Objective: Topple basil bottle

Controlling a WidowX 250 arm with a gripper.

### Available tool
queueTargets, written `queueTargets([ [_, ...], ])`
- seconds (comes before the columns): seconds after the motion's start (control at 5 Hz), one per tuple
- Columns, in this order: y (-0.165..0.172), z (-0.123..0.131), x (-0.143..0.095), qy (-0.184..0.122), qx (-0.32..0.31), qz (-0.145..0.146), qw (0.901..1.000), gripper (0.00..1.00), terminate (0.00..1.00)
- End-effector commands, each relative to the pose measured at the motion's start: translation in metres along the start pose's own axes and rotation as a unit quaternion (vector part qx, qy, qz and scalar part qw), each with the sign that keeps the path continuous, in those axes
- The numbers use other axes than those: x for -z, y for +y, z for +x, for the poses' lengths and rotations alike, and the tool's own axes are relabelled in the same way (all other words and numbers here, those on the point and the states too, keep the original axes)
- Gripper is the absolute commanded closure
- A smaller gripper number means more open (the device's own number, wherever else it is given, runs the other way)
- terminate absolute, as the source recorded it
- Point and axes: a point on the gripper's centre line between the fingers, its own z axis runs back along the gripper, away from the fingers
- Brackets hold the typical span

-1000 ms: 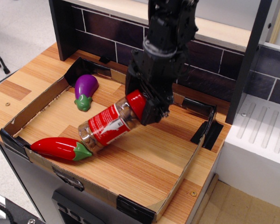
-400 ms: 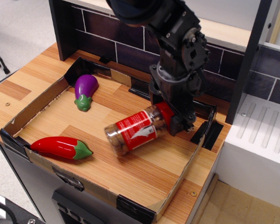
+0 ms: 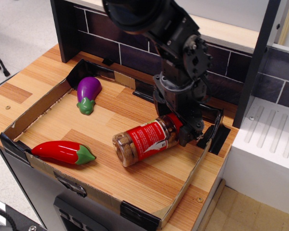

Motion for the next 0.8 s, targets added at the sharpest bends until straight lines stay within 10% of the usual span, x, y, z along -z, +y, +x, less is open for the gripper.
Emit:
queueTargets([
  [0.0,0.02,0.018,-0.072,-0.025,-0.029,-0.001,0.9993,0.0,0.0],
  [0.4,0.037,0.022,-0.116,-0.04,-0.063,-0.035,0.9966,0.0,0.0],
  [0.6,0.037,0.022,-0.116,-0.04,-0.063,-0.035,0.9966,0.0,1.0],
])
